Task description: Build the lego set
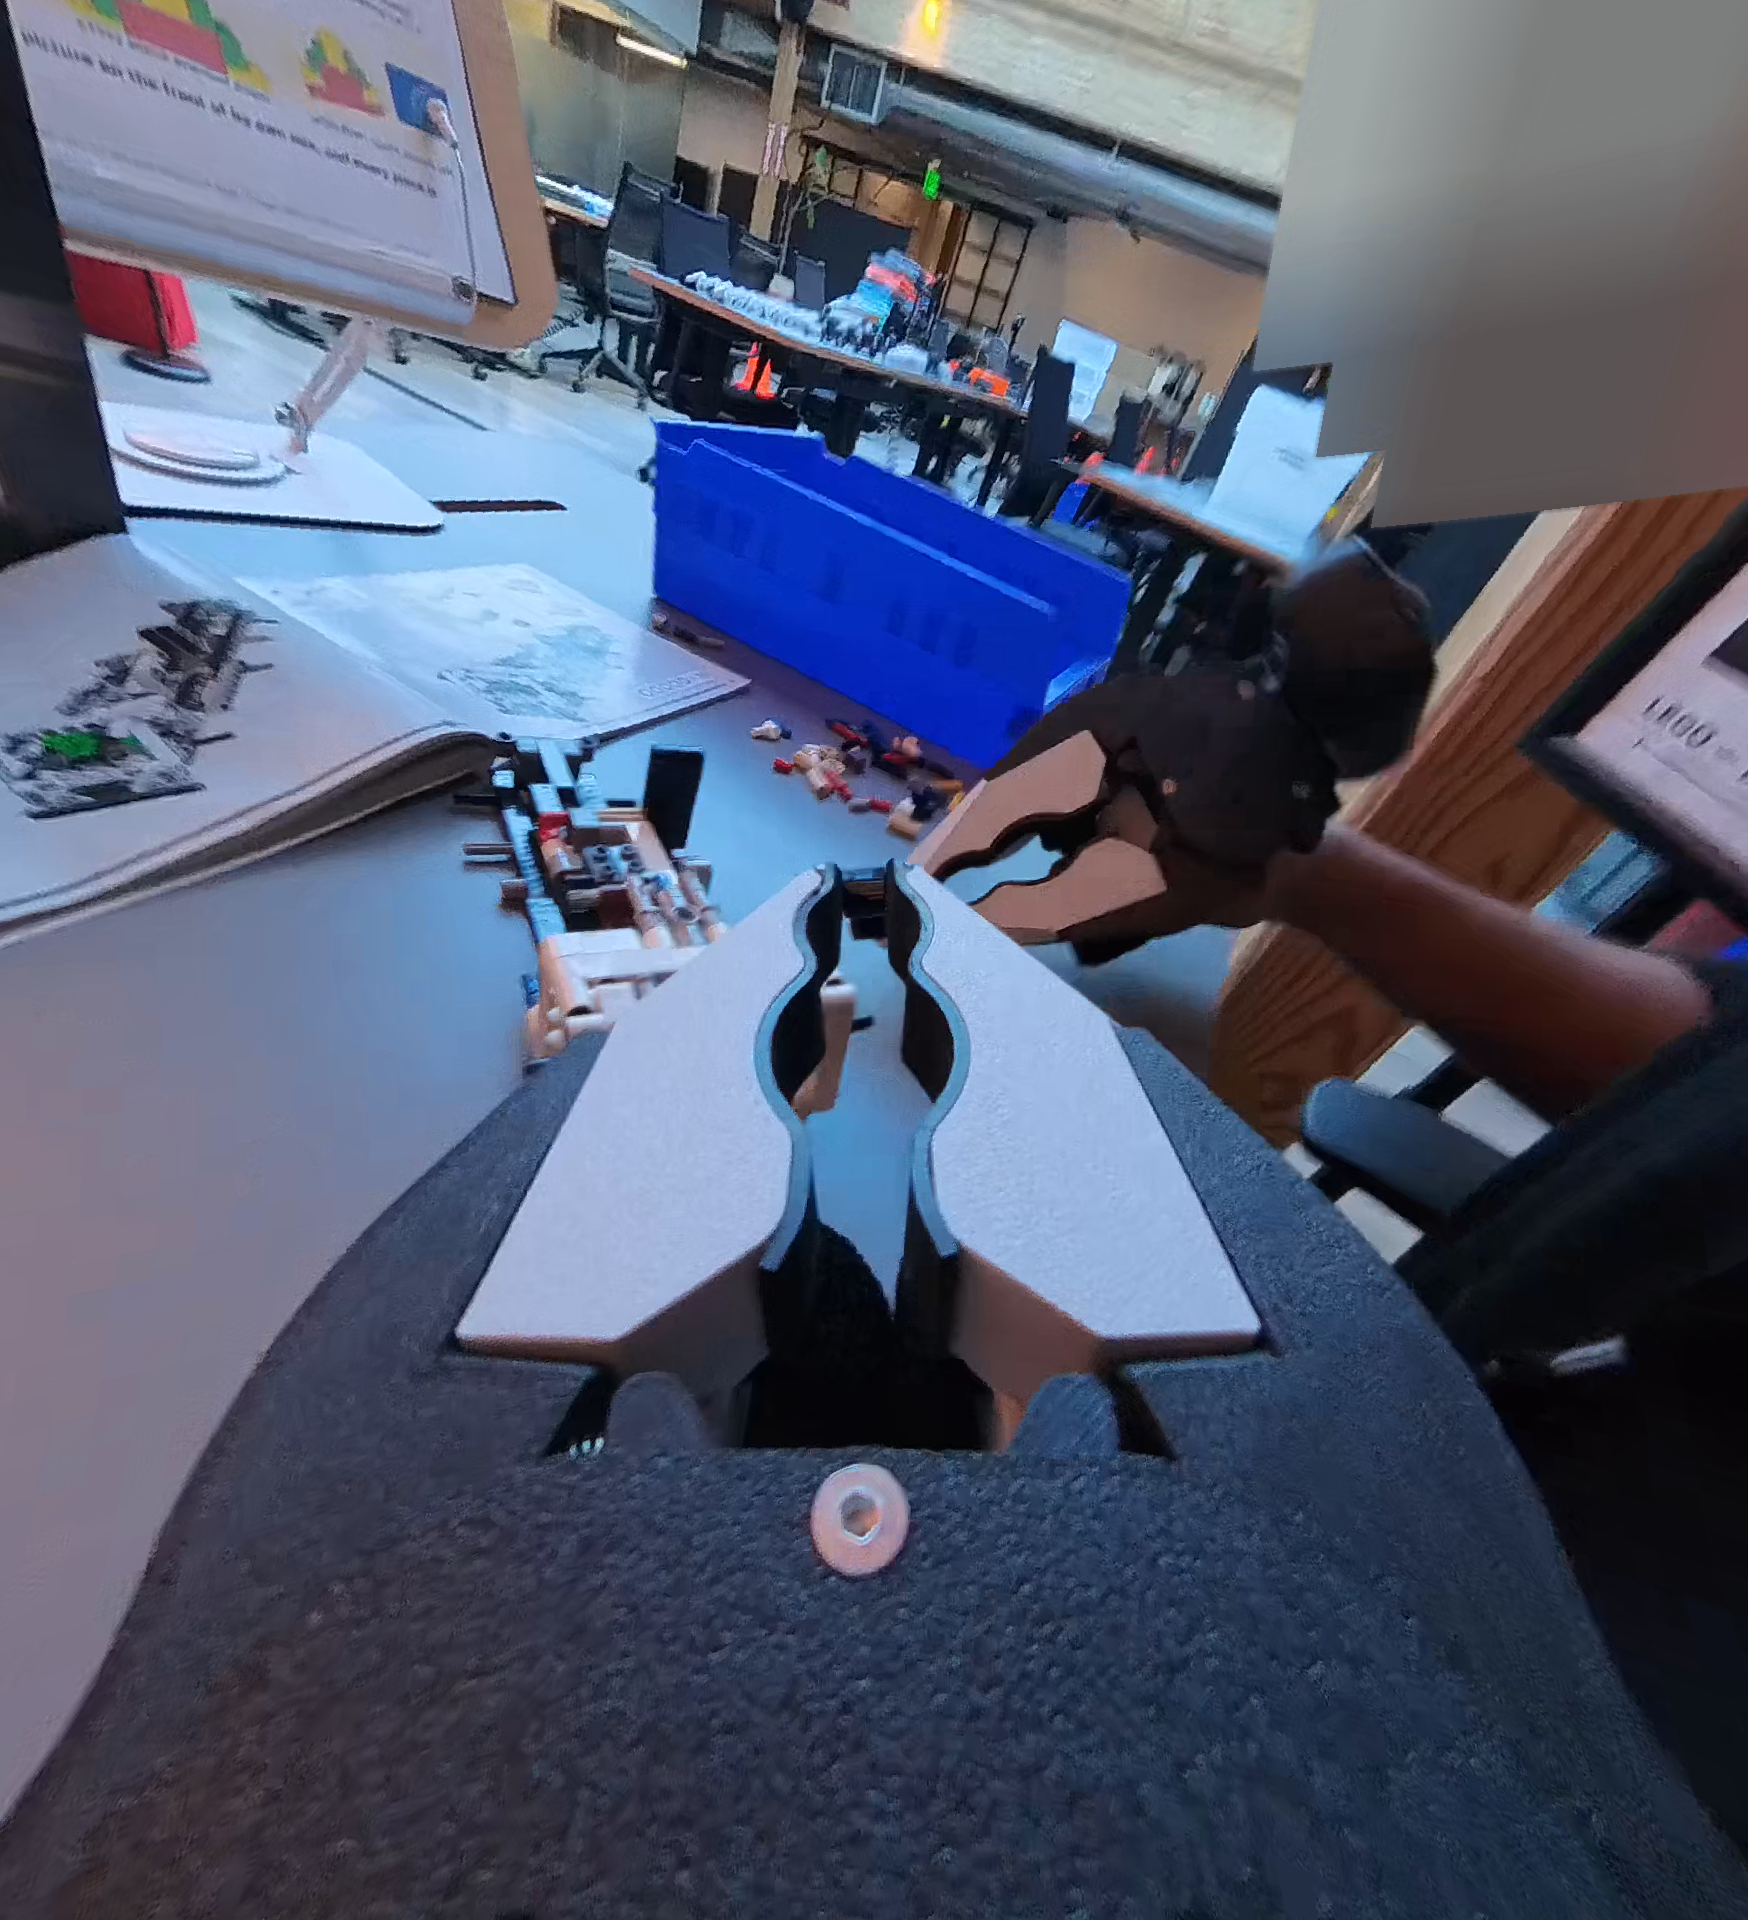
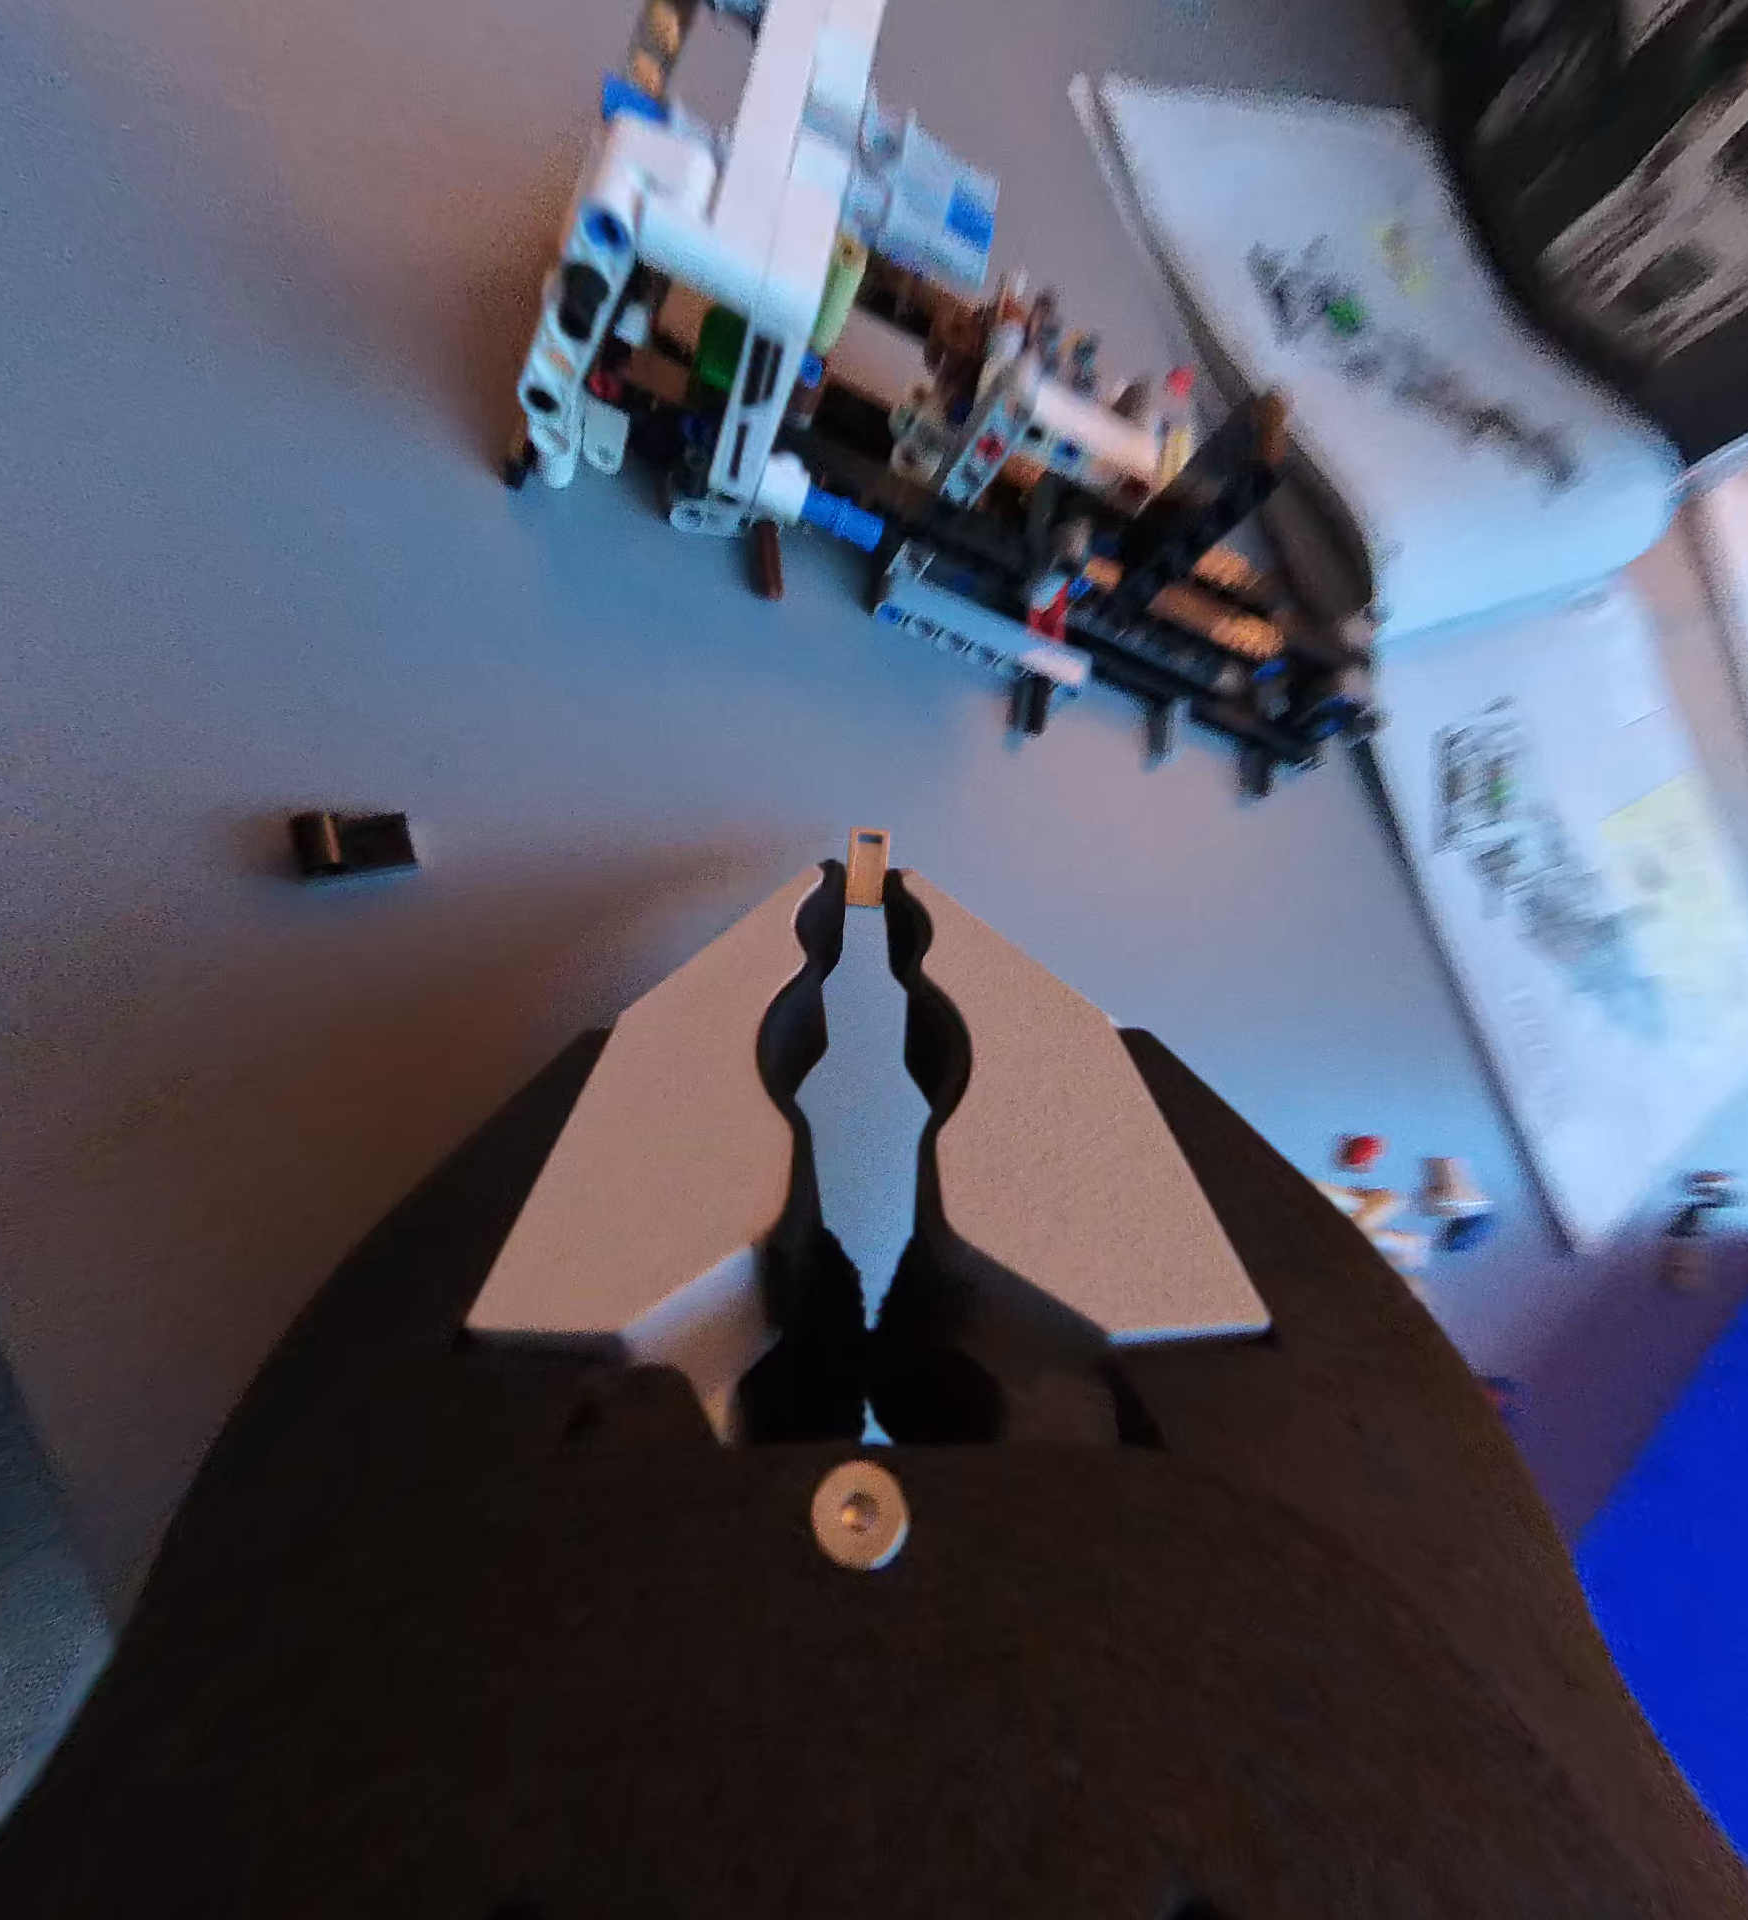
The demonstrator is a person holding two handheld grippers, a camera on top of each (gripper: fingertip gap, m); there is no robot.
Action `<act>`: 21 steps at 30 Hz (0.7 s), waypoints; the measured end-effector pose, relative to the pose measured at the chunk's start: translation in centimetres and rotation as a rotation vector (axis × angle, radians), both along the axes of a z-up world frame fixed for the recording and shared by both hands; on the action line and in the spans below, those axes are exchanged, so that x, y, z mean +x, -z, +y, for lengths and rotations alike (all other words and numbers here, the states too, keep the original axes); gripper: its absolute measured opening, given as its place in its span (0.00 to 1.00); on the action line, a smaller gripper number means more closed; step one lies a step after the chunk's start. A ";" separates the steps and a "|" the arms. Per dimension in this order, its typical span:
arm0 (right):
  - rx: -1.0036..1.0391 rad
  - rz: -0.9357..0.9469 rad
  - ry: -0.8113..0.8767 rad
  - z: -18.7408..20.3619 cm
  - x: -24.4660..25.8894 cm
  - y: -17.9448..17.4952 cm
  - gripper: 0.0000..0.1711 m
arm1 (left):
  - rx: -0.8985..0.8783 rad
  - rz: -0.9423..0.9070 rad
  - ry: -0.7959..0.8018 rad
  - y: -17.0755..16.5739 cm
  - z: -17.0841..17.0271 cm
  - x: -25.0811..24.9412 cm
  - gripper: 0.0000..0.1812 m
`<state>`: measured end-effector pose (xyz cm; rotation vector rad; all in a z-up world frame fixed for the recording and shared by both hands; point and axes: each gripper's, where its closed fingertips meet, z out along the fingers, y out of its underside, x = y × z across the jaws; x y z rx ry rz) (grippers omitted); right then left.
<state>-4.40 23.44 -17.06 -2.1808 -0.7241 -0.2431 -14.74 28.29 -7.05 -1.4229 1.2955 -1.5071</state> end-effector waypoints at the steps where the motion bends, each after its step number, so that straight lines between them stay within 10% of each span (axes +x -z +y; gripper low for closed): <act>1: 0.061 -0.062 -0.010 0.4 -0.2 -1.2 0.04 | -0.050 -0.017 0.004 -0.3 -0.1 0.2 0.04; 9: 0.591 -0.479 -0.241 4.9 -7.4 -13.7 0.04 | -0.535 -0.339 0.084 -5.5 0.9 0.2 0.03; 21: 0.734 -0.796 -0.372 8.5 -10.6 -16.0 0.04 | -0.611 -0.395 0.010 -6.4 3.6 -0.8 0.03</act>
